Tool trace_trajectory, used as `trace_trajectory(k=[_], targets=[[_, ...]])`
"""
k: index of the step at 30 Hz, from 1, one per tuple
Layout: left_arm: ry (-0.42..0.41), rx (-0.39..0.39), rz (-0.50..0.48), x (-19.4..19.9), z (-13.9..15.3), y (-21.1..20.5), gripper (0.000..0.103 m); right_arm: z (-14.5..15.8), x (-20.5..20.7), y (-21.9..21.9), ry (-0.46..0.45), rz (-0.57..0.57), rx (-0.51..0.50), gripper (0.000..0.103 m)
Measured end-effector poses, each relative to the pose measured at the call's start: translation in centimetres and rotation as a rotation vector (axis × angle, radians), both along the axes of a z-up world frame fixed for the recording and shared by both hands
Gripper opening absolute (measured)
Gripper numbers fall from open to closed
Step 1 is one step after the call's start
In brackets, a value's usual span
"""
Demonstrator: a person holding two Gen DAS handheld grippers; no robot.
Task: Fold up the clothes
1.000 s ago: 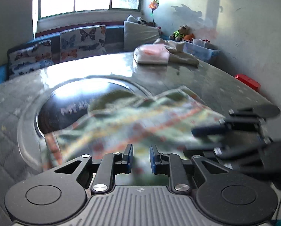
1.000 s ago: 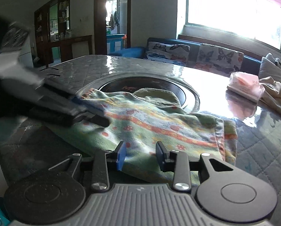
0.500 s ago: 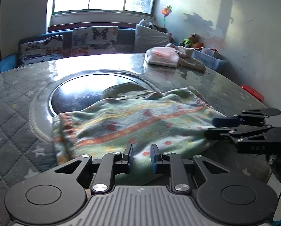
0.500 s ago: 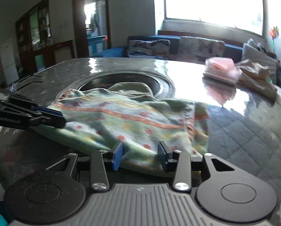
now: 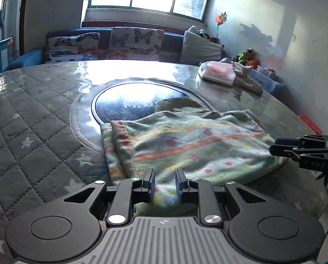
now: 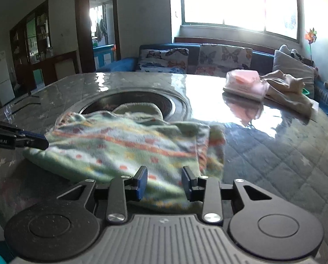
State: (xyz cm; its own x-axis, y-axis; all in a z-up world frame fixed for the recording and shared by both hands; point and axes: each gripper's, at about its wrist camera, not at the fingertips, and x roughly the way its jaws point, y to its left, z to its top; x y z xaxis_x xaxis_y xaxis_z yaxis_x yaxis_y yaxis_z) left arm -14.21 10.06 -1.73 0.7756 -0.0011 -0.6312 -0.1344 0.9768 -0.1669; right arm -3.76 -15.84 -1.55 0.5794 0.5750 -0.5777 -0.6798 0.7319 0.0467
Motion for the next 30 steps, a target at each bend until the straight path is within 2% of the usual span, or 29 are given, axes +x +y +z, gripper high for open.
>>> trace_trajectory(k=[6,17,24,30], targets=[[0.021,-0.033,0.025,0.3,-0.3,1.4,0.022,-0.8,1.5,0.1,0.063,-0.02,0.016,0.037],[-0.014,-0.002,0.022,5.1,1.3,2.7,0.027,0.4,5.0,3.3,0.025,0.011,0.013,0.037],[0.044,0.018,0.046,8.1,-0.1,3.8,0.028,-1.0,8.9,4.5,0.09,-0.019,-0.015,0.037],[0.045,0.013,0.054,8.3,0.1,4.4,0.028,-0.1,9.2,4.5,0.057,-0.027,-0.022,0.036]])
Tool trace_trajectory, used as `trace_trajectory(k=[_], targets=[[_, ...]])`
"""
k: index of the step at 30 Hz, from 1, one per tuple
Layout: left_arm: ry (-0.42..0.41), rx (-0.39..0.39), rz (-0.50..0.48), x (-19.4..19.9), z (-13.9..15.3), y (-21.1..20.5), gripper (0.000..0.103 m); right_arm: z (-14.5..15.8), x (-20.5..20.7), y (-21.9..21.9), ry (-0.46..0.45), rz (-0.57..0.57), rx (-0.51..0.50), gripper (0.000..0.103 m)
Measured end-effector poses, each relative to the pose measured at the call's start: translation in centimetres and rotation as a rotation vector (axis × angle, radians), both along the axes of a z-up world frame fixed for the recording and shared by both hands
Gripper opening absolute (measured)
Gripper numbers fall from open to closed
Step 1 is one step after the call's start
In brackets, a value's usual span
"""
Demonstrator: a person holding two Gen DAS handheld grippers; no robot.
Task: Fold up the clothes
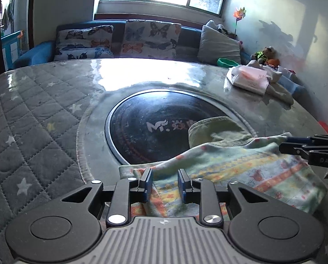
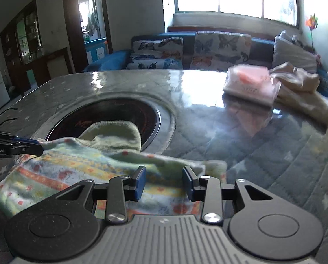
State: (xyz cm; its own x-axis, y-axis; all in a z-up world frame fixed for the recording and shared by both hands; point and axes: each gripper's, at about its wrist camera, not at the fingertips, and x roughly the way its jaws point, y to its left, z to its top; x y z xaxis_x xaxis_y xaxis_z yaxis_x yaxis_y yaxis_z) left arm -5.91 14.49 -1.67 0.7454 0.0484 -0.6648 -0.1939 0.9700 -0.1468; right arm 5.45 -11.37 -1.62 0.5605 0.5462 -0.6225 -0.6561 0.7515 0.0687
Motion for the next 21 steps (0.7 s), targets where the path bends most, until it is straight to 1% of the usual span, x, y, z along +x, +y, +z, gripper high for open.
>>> trace_trajectory(k=[4,9,12,14,15,16,17,19,21], targets=[[0.002,0.004,-0.002,0.7,0.0,-0.2,0.028,0.3,0.4,1.6,-0.015,0.022,-0.005,0.036],[0.011,0.005,-0.002,1.0,-0.2,-0.1,0.028,-1.1,1.2,2.8,0.0,0.019,-0.039,0.036],[0.008,0.005,-0.004,0.9,0.2,-0.2,0.029,-0.6,1.2,2.5,-0.007,0.006,-0.033,0.036],[0.005,0.007,-0.003,1.0,0.3,-0.3,0.03,0.0,0.7,2.3,-0.014,0.018,-0.019,0.038],[0.008,0.009,-0.002,1.0,0.2,-0.3,0.031,0.2,0.3,2.3,-0.018,0.025,-0.014,0.042],[0.015,0.009,0.0,1.2,0.1,-0.3,0.031,0.2,0.0,2.3,-0.021,0.032,-0.012,0.05],[0.024,0.008,0.003,1.3,-0.1,-0.4,0.031,0.2,-0.3,2.3,-0.02,0.037,-0.012,0.053],[0.025,0.011,0.003,1.3,-0.1,-0.6,0.035,-0.4,-0.7,2.3,-0.001,0.044,-0.024,0.054],[0.028,0.007,0.002,1.3,0.1,-0.8,0.042,-0.7,-1.1,2.3,0.008,0.043,-0.032,0.056]])
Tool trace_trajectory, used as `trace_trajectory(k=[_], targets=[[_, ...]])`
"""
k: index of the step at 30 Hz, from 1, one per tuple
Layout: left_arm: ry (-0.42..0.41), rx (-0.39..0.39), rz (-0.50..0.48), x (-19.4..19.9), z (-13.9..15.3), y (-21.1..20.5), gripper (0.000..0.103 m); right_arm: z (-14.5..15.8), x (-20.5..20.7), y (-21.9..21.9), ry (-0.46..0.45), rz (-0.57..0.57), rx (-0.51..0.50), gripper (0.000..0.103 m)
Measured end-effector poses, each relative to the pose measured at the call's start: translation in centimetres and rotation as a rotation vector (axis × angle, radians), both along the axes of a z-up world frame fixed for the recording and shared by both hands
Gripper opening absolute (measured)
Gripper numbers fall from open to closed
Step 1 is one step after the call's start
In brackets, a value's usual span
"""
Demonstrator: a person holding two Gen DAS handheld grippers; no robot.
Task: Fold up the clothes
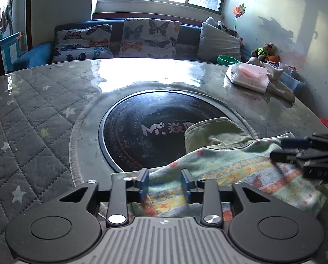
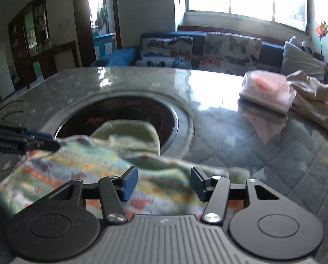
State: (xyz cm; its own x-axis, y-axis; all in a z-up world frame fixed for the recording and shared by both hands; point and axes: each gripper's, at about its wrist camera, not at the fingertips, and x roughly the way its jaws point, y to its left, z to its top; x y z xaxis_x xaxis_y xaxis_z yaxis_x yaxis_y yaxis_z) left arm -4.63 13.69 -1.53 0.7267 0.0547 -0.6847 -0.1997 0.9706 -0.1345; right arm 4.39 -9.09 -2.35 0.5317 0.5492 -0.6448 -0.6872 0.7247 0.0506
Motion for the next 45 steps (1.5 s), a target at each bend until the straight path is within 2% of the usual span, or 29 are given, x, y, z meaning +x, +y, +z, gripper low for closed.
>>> trace_trajectory(k=[3,5,7,9,16,19,22,32,35,45], targets=[[0.0,0.011,0.005,-0.3,0.4,-0.3,0.051,0.4,-0.8,-0.4,-0.006,-0.001,0.013,0.058],[-0.007,0.016,0.009,-0.7,0.7,-0.5,0.054,0.8,-1.4,-0.6,-0.015,0.006,0.025,0.064],[-0.008,0.014,0.016,-1.1,1.0,-0.6,0.059,1.0,-2.2,-0.7,-0.024,0.019,0.034,0.075],[-0.009,0.014,0.018,-1.6,1.1,-0.9,0.067,1.0,-3.0,-0.8,-0.018,0.031,0.042,0.077],[0.0,0.011,0.04,-3.5,1.1,-1.9,0.079,0.6,-5.7,-0.9,-0.027,0.072,0.054,0.089],[0.013,-0.011,0.07,-4.3,1.0,-1.9,0.082,0.3,-6.5,-0.8,-0.04,0.095,0.055,0.1],[0.033,-0.021,0.095,-4.6,0.8,-1.9,0.087,0.0,-6.9,-0.5,-0.048,0.112,0.047,0.103],[0.104,-0.039,0.136,-4.3,-0.1,-2.0,0.097,-1.3,-6.7,-0.2,-0.012,0.106,0.044,0.103],[0.122,-0.04,0.142,-4.0,-0.2,-2.1,0.103,-1.4,-6.6,-0.2,-0.005,0.105,0.049,0.103],[0.154,-0.005,0.15,-3.4,-0.5,-2.6,0.103,-1.4,-6.7,-0.2,0.0,0.105,0.049,0.103]])
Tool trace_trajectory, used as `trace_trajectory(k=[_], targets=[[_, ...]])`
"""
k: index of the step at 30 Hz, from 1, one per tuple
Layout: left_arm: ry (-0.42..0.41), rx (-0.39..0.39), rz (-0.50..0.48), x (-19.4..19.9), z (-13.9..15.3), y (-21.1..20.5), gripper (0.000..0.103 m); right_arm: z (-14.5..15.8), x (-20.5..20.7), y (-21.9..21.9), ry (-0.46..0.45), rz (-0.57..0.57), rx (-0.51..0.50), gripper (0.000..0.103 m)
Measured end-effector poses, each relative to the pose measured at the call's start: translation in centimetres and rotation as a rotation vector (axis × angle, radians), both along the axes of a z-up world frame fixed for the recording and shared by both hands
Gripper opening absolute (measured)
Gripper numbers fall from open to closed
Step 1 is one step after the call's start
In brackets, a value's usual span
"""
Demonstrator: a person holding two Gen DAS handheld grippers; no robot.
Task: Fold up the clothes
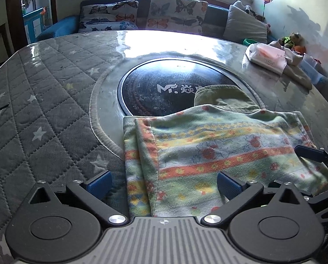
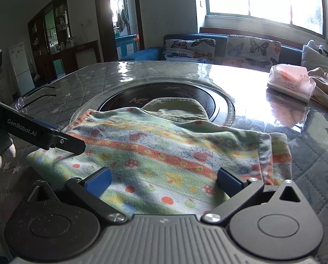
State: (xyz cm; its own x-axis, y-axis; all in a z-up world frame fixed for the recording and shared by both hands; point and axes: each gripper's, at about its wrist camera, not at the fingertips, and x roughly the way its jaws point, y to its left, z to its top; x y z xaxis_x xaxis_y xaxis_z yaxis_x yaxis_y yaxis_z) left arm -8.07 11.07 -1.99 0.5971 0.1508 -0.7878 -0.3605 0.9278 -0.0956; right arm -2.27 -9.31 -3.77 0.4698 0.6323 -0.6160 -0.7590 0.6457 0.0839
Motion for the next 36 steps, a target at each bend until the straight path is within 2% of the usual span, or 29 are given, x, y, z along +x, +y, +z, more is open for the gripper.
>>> trace_trajectory(k=[7,36], targets=[[0.015,0.024,0.009,0.31,-0.14,-0.38,0.103,-0.02,-0.01,0.03,0.0,-0.001,-0.001,0.103],[0.035,0.018,0.043,0.78,-0.03,-0.43,0.103,-0.08,0.03,-0.15,0.005,-0.001,0.006,0.103]])
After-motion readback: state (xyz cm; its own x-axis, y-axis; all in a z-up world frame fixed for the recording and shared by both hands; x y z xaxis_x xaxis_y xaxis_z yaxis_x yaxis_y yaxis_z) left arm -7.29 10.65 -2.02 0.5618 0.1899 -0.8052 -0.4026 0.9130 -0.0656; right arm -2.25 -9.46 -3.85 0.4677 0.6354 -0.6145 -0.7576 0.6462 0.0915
